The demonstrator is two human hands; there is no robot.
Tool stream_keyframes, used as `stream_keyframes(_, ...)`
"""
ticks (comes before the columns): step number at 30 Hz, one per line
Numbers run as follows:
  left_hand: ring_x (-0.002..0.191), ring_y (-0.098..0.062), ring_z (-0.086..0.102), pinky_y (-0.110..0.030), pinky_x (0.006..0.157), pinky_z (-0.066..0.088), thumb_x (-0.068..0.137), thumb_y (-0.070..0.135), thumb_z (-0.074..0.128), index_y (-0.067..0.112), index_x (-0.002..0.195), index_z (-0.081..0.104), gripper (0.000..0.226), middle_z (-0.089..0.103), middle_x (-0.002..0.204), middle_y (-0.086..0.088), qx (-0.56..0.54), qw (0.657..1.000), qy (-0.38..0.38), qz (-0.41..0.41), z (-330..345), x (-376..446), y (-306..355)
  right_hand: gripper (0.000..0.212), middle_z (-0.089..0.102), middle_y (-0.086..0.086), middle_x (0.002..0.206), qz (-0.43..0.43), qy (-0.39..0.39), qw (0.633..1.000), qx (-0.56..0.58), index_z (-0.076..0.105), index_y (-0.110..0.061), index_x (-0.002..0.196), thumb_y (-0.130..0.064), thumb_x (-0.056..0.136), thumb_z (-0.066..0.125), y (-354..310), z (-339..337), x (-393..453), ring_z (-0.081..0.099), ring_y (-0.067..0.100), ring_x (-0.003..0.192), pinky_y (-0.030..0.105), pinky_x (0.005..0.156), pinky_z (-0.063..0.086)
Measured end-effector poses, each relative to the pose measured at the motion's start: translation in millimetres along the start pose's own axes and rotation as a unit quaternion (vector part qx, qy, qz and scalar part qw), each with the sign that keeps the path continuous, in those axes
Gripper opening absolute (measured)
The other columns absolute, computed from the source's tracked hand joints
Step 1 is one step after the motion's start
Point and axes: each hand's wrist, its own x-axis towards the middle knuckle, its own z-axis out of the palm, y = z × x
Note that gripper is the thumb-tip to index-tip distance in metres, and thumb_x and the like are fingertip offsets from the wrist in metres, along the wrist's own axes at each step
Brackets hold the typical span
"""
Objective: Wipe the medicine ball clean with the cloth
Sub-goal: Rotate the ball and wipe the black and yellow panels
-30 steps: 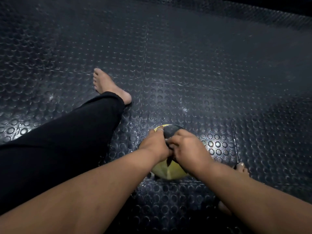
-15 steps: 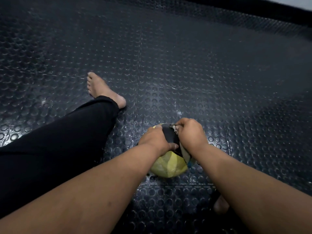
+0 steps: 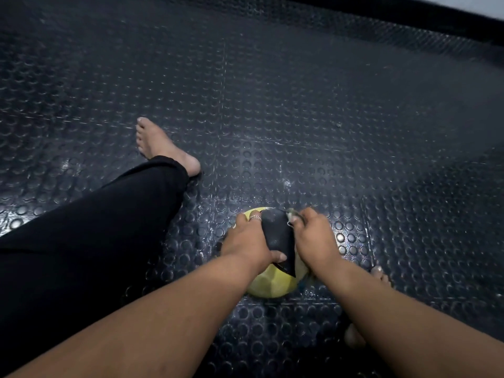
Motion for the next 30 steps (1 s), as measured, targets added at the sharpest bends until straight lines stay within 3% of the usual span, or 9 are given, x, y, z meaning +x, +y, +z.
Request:
stream_keyframes(3, 0.123, -0.028, 0.048, -0.041, 0.102, 0.044, 0.068, 0.043, 0.086, 0.023, 0.134, 0.037, 0.085, 0.034, 0.133, -0.001, -0.016, 1.0, -0.002, -0.004, 0.0, -5.5, -3.9, 0.014, 0.048, 0.002, 0.095, -0.09, 0.009, 0.996, -0.006, 0.058, -0.014, 0.102, -0.023, 0.093, 0.052, -7.0, 4.2, -25.6, 0.045, 0.017, 0.084, 0.025, 0.072, 0.033)
stream_keyframes(6, 0.125, -0.029, 0.046, -0.042, 0.103, 0.044, 0.07, 0.042, 0.085, 0.022, 0.136, 0.036, 0.085, 0.034, 0.135, -0.003, -0.015, 1.0, -0.003, -0.005, 0.9, -8.3, -4.6, 0.015, 0.048, -0.003, 0.094, -0.161, -0.013, 0.987, -0.008, 0.063, -0.013, 0.104, -0.019, 0.092, 0.055, 0.3, -3.0, -28.4, 0.049, 0.016, 0.087, 0.024, 0.075, 0.036)
stream_keyframes(12, 0.127, -0.031, 0.044, -0.044, 0.105, 0.042, 0.073, 0.043, 0.083, 0.021, 0.141, 0.033, 0.087, 0.032, 0.138, -0.004, -0.009, 1.0, -0.011, -0.011, 2.1, -5.9, -2.7, 0.016, 0.064, 0.007, 0.102, -0.062, -0.024, 0.998, -0.004, 0.066, -0.014, 0.101, -0.019, 0.09, 0.056, -0.3, -5.7, -0.6, 0.057, 0.02, 0.092, 0.023, 0.072, 0.037)
stream_keyframes(14, 0.123, -0.03, 0.049, -0.041, 0.103, 0.044, 0.077, 0.037, 0.079, 0.021, 0.137, 0.037, 0.075, 0.034, 0.136, -0.004, -0.03, 0.999, -0.003, -0.01, -2.2, -3.0, -2.9, 0.016, 0.06, 0.004, 0.1, -0.135, -0.044, 0.99, 0.008, 0.067, -0.017, 0.102, -0.019, 0.09, 0.057, -12.9, -1.9, -18.9, 0.055, 0.017, 0.094, 0.025, 0.079, 0.04)
stream_keyframes(17, 0.12, -0.031, 0.052, -0.04, 0.099, 0.046, 0.082, 0.034, 0.072, 0.023, 0.133, 0.04, 0.062, 0.036, 0.135, -0.006, -0.028, 1.0, 0.006, -0.004, -3.2, -4.6, -1.9, 0.017, 0.054, 0.0, 0.093, -0.229, -0.039, 0.973, -0.002, 0.068, -0.018, 0.1, -0.017, 0.086, 0.058, -16.6, -0.8, -43.2, 0.055, 0.017, 0.087, 0.028, 0.077, 0.045)
stream_keyframes(20, 0.122, -0.03, 0.049, -0.042, 0.103, 0.044, 0.071, 0.042, 0.084, 0.022, 0.134, 0.04, 0.079, 0.035, 0.133, -0.003, -0.027, 1.0, -0.007, -0.007, -3.0, -2.9, -2.3, 0.015, 0.056, 0.004, 0.093, -0.139, 0.001, 0.99, -0.032, 0.069, -0.016, 0.096, -0.014, 0.086, 0.058, -5.6, -5.1, -13.0, 0.056, 0.023, 0.084, 0.029, 0.074, 0.045)
stream_keyframes(23, 0.124, -0.028, 0.049, -0.039, 0.105, 0.042, 0.069, 0.041, 0.086, 0.021, 0.134, 0.041, 0.081, 0.034, 0.134, -0.002, -0.044, 0.999, -0.014, -0.013, -6.7, -1.0, -7.0, 0.012, 0.061, 0.008, 0.093, -0.054, -0.01, 0.997, -0.051, 0.067, -0.014, 0.089, -0.016, 0.087, 0.055, 0.2, -10.9, 7.4, 0.056, 0.024, 0.083, 0.025, 0.067, 0.035)
stream_keyframes(28, 0.121, -0.026, 0.052, -0.036, 0.102, 0.044, 0.069, 0.036, 0.086, 0.025, 0.135, 0.041, 0.08, 0.035, 0.134, -0.002, -0.068, 0.998, -0.003, -0.005, -10.5, 0.4, -11.0, 0.015, 0.05, -0.004, 0.088, -0.18, -0.024, 0.983, -0.01, 0.07, -0.015, 0.097, -0.013, 0.087, 0.06, -24.5, -8.2, -38.7, 0.049, 0.012, 0.081, 0.013, 0.069, 0.033)
stream_keyframes(30, 0.121, -0.027, 0.052, -0.038, 0.103, 0.044, 0.071, 0.038, 0.083, 0.024, 0.136, 0.04, 0.079, 0.036, 0.135, -0.004, -0.071, 0.997, -0.004, -0.004, -11.1, 2.1, -13.5, 0.017, 0.051, -0.002, 0.088, -0.216, -0.036, 0.975, -0.031, 0.072, -0.018, 0.095, -0.011, 0.085, 0.061, -29.3, -2.8, -39.5, 0.052, 0.016, 0.08, 0.021, 0.072, 0.041)
